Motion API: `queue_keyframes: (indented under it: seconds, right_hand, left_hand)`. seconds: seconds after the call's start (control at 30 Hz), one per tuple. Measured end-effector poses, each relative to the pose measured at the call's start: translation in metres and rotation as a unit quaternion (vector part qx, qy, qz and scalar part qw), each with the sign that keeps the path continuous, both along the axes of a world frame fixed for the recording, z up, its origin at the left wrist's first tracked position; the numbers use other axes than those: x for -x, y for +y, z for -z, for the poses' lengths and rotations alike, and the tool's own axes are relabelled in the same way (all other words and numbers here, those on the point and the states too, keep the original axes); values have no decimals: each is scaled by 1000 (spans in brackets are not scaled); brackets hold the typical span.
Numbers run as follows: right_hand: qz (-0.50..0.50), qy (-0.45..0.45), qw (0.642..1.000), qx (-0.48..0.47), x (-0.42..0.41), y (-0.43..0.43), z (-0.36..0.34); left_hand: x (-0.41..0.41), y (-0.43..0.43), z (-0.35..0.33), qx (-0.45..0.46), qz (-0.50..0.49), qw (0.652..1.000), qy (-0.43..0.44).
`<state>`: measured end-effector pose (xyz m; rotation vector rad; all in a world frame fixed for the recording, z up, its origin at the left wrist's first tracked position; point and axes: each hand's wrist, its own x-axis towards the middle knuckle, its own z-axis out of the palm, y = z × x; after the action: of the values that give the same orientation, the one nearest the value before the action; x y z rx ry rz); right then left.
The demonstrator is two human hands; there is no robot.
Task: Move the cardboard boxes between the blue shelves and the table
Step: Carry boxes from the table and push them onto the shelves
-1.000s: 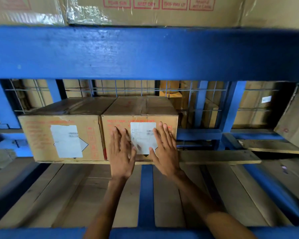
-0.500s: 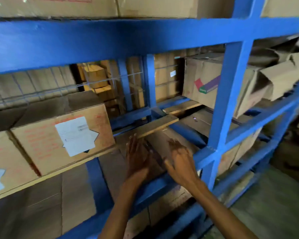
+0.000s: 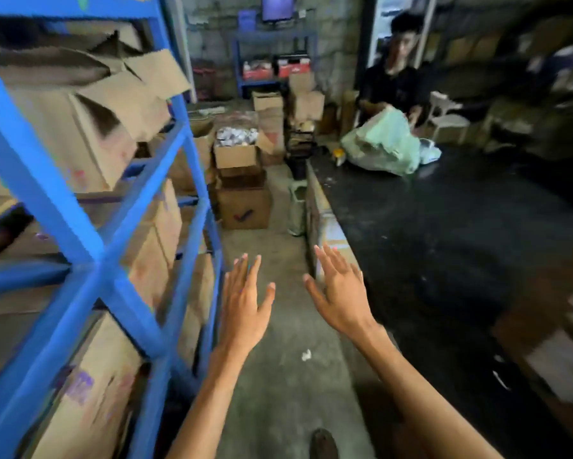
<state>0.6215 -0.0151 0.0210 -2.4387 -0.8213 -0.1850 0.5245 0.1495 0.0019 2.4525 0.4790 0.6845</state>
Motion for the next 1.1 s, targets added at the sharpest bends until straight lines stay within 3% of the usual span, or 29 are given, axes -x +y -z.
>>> queue_keyframes:
  seconds: [0.33,0.57,0.83,1.1]
  right_hand:
    - [279,-8,960,18,-61,-217,1]
    - [447,-47,893,24,-59,-360,-8]
    - [569,-79,818,12,-47,-457,5]
    - [583,-87,808,-18,-61,-498,26]
  left_hand:
    - [-163,-193,7,2,282,959,19]
    - [-249,-348,-4,-3,446,895,11]
    - [-304,-437,5,-2,508,860,-44]
    - [-351,-459,10,15,525,851,-19]
